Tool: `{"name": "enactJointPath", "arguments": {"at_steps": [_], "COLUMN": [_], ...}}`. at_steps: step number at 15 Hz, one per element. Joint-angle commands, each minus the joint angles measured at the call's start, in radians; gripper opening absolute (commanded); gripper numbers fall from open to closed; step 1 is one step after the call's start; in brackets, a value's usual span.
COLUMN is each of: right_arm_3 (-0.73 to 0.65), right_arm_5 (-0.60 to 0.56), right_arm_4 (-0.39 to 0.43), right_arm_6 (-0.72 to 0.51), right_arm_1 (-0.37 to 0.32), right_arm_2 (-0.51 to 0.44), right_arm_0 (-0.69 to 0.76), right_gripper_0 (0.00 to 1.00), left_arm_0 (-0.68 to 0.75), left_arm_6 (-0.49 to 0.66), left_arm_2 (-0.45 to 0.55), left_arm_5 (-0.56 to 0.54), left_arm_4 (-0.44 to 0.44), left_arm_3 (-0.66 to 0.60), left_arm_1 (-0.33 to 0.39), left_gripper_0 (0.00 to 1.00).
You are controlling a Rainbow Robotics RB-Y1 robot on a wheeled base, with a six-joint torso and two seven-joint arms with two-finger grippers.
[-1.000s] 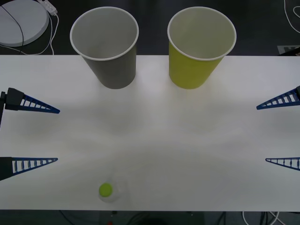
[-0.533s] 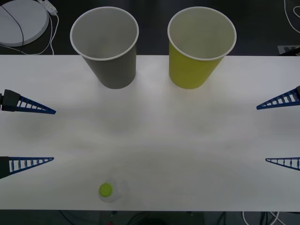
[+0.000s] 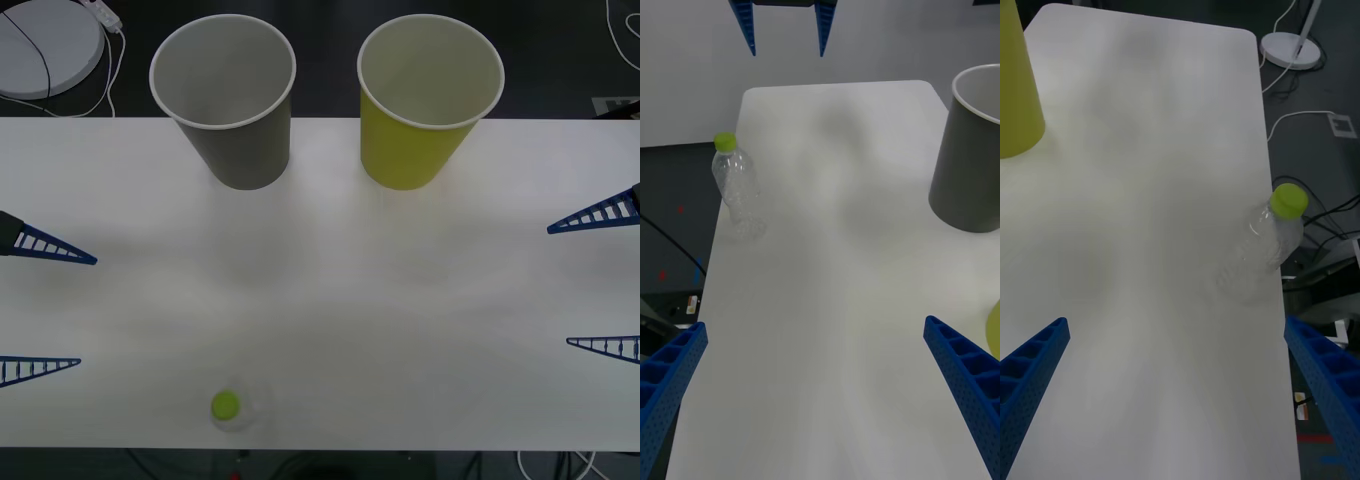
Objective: Put the can into the green bin and the plastic bottle into the gray bin
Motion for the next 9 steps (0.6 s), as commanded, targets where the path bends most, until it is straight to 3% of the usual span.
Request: {"name": "enactJointPath", "arguments": {"at_steps": [1, 9], "right_arm_3": [0.0, 0.0], "right_arm_5": [0.0, 0.0], "right_arm_4": [0.0, 0.0], "right_arm_6": [0.0, 0.0], "right_arm_1": [0.0, 0.0], "right_arm_2": [0.0, 0.0], "right_arm_0": [0.0, 0.0], "right_gripper_0": [1.0, 1.0], "left_arm_0": [0.034, 0.189], "left_arm_6": [-0.08, -0.235], "left_arm_2": [-0.001, -0.001], "left_arm_5": [-0.003, 0.056], "left_arm_4": [0.019, 0.049], "left_arm_3": [0.027, 0.032], "left_arm_1": [0.0, -0.003], "left_gripper_0": [1.0, 1.0]}}
